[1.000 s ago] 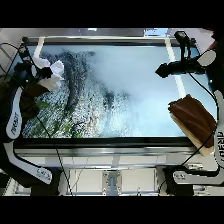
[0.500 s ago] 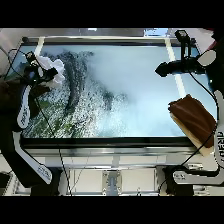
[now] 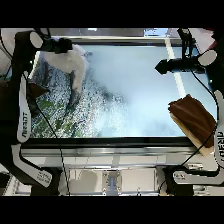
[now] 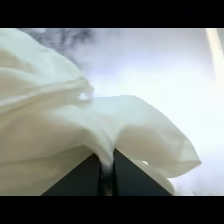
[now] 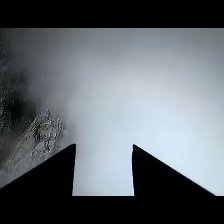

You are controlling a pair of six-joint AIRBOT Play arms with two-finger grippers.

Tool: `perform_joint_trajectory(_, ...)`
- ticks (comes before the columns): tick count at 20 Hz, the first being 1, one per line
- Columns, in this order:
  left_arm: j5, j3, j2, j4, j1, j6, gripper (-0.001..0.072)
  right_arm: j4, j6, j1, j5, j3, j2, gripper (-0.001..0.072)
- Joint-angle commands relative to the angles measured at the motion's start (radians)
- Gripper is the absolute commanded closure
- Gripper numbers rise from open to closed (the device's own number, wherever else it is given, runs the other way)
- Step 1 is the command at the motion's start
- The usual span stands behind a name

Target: Fold the shirts.

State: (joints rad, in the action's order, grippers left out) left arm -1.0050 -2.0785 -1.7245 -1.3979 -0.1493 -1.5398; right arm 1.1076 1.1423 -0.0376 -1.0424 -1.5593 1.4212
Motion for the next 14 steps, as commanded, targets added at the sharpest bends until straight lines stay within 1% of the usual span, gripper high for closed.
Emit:
perform_joint_trajectory(1,-0.187,-0.023,0.090,0.119,-0.153,0.107,0.0694,0.026,0.022,0.000,-0.133,-0.001,-0.001,0.0307)
perform_joint_trajectory(3,-0.324,-0.013,0.093,0.166,-0.233,0.154,0.0694,0.064,0.031,0.000,-0.206,-0.001,-0.001,0.0307)
perform_joint_trajectory(4,-0.378,0.014,0.093,0.160,-0.267,0.167,0.0694,0.087,0.040,0.000,-0.231,-0.001,-0.001,0.0307)
perform_joint_trajectory(6,-0.434,0.109,0.092,0.106,-0.308,0.175,0.0694,0.113,0.040,0.000,-0.254,-0.001,-0.001,0.0307)
perform_joint_trajectory(8,-0.412,0.233,0.089,0.024,-0.313,0.166,0.0693,0.109,0.040,0.002,-0.253,-0.001,0.000,0.0306)
perform_joint_trajectory(10,-0.344,0.351,0.082,-0.091,-0.311,0.128,0.0693,0.082,0.040,0.003,-0.250,0.000,0.002,0.0305)
perform_joint_trajectory(11,-0.316,0.390,0.074,-0.122,-0.311,0.108,0.0639,0.051,0.040,0.003,-0.239,0.008,0.003,0.0304)
perform_joint_trajectory(12,-0.298,0.401,0.061,-0.129,-0.311,0.099,0.0385,0.002,0.040,0.003,-0.221,0.024,0.004,0.0304)
perform_joint_trajectory(13,-0.281,0.401,0.050,-0.127,-0.312,0.090,0.0055,-0.065,0.039,0.006,-0.201,0.048,0.007,0.0304)
perform_joint_trajectory(14,-0.247,0.401,0.045,-0.128,-0.312,0.087,0.0005,-0.129,0.039,0.014,-0.184,0.077,0.012,0.0304)
